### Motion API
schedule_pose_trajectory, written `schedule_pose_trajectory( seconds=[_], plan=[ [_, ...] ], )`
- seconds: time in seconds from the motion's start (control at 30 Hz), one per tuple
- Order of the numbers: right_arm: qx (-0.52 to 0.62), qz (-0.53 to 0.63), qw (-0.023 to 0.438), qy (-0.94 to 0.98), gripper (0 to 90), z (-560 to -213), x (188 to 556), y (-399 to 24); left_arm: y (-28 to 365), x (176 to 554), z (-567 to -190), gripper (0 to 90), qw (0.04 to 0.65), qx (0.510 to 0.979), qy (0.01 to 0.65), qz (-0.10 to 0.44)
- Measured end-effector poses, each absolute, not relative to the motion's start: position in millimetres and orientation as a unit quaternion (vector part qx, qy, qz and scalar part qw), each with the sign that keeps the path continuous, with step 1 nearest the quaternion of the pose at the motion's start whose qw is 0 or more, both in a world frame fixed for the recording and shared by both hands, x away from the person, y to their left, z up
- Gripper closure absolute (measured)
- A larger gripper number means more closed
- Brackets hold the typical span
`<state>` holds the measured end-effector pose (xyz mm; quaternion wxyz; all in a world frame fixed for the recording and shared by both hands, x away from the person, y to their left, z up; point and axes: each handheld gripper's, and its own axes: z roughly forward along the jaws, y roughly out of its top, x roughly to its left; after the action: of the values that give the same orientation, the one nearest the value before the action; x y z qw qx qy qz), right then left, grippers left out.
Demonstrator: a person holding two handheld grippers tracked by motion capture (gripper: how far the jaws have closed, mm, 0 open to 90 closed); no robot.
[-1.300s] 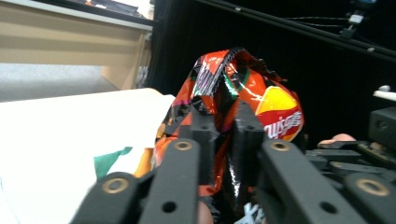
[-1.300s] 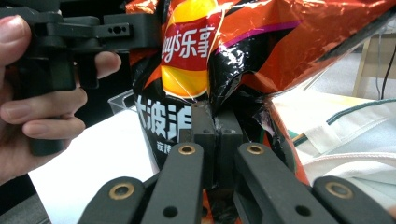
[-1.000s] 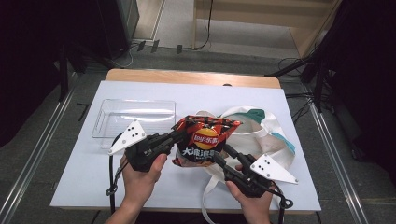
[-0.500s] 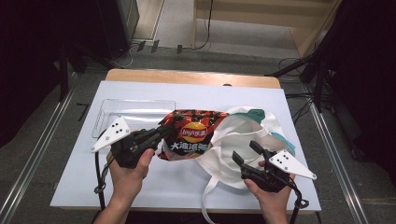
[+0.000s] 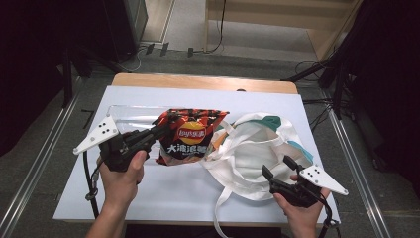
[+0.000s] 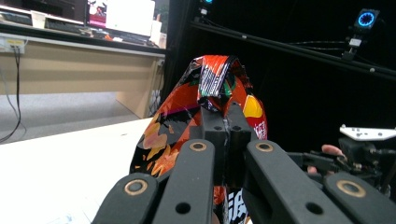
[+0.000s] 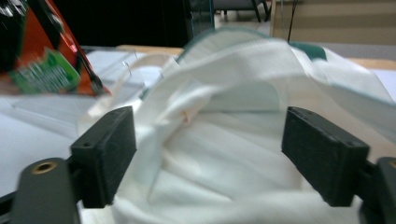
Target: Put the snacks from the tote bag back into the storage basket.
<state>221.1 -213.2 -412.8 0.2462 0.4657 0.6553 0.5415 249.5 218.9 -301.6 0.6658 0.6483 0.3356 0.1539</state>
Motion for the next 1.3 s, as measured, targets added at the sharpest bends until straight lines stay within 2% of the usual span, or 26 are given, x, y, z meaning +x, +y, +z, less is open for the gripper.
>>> schedule_pose_trajectory(
  seconds=[0.3, 0.6, 0.73, 0.97, 1.13, 1.3],
  plan=[
    [0.482, 0.535, 0.238, 0.651, 15.6, -426, 215, -237, 239, 264, -300, 90.0, 0.665, 0.645, 0.345, 0.150],
    [0.493, 0.526, 0.247, 0.647, 15.7, -431, 217, -240, 260, 277, -287, 90.0, 0.646, 0.654, 0.342, 0.194],
    [0.499, 0.520, 0.248, 0.648, 15.7, -435, 218, -239, 274, 287, -286, 90.0, 0.648, 0.649, 0.348, 0.194],
    [0.501, 0.517, 0.251, 0.647, 15.9, -437, 219, -239, 303, 311, -300, 90.0, 0.653, 0.632, 0.384, 0.166],
    [0.506, 0.511, 0.250, 0.648, 16.1, -440, 220, -240, 313, 322, -309, 90.0, 0.640, 0.636, 0.397, 0.166],
    [0.505, 0.510, 0.250, 0.650, 16.5, -440, 220, -238, 313, 342, -334, 90.0, 0.615, 0.658, 0.406, 0.155]
  ],
)
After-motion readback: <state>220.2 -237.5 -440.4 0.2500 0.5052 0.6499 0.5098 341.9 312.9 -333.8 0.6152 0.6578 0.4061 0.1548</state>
